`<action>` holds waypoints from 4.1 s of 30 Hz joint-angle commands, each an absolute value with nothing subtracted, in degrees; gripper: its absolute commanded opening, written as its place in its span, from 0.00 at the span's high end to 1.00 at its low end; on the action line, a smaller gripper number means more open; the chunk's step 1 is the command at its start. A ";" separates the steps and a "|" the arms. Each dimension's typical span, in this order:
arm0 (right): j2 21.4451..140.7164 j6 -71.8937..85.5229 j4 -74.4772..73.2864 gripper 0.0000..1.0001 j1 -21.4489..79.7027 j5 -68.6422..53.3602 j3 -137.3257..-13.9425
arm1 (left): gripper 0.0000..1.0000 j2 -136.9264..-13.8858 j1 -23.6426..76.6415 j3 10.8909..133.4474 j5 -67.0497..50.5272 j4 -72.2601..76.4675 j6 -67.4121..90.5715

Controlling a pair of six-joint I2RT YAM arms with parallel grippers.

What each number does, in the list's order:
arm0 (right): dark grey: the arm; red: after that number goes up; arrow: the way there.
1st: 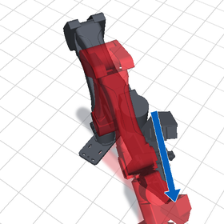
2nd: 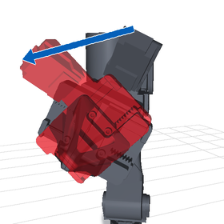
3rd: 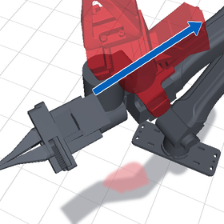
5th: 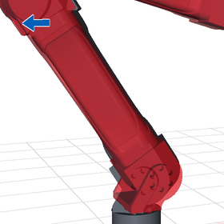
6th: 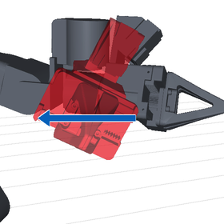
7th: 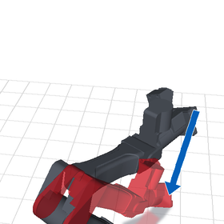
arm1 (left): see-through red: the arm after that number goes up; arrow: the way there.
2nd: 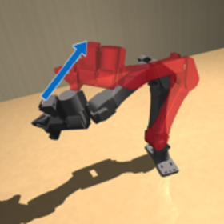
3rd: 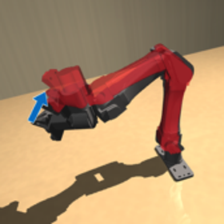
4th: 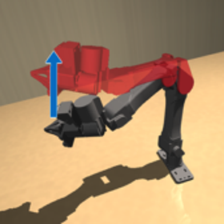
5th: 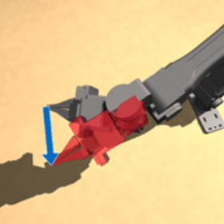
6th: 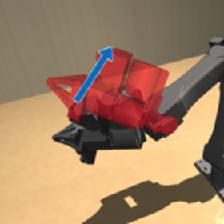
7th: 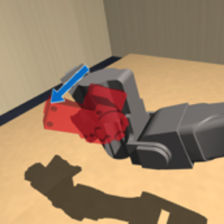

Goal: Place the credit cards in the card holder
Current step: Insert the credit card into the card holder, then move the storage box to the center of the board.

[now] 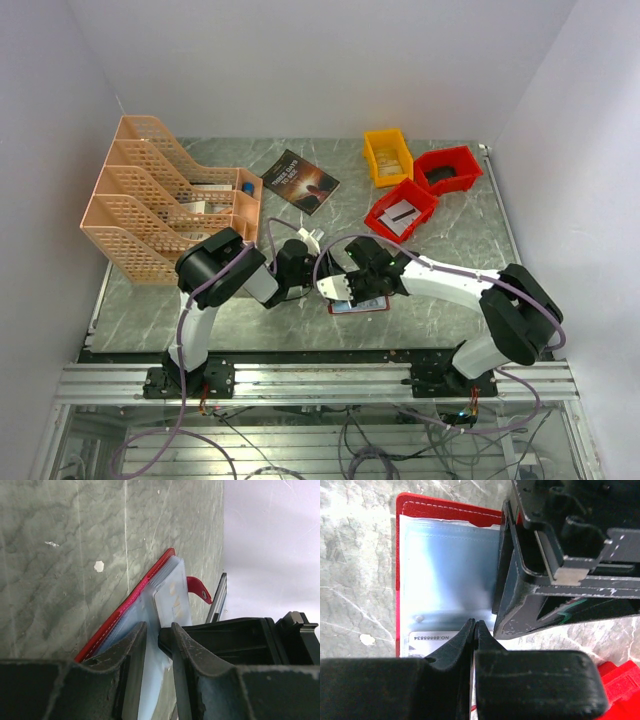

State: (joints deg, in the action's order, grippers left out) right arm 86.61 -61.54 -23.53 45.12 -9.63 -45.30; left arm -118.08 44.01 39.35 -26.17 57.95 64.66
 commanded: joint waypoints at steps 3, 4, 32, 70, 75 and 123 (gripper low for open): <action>84.84 -63.32 -26.91 1.00 43.04 -11.94 -45.62 | 0.61 -116.76 43.68 36.81 -24.56 56.75 62.62; 84.72 -63.37 -26.97 1.00 42.87 -12.10 -45.62 | 0.61 -116.08 43.73 36.70 -24.34 56.80 62.39; 76.56 -62.49 -33.38 0.92 29.70 -35.56 -49.66 | 0.61 -83.63 43.84 29.69 -7.79 41.25 47.33; 89.20 -24.30 -22.48 0.42 2.48 -35.77 -77.62 | 0.01 -37.35 43.65 20.04 3.16 20.06 40.03; 103.85 -29.09 -28.70 0.41 2.80 -31.72 -91.78 | 0.02 -34.39 43.67 20.29 3.31 15.82 40.02; 128.32 -48.38 -35.22 1.00 22.92 -37.39 -99.88 | 0.03 -35.02 43.65 18.81 5.23 14.34 38.84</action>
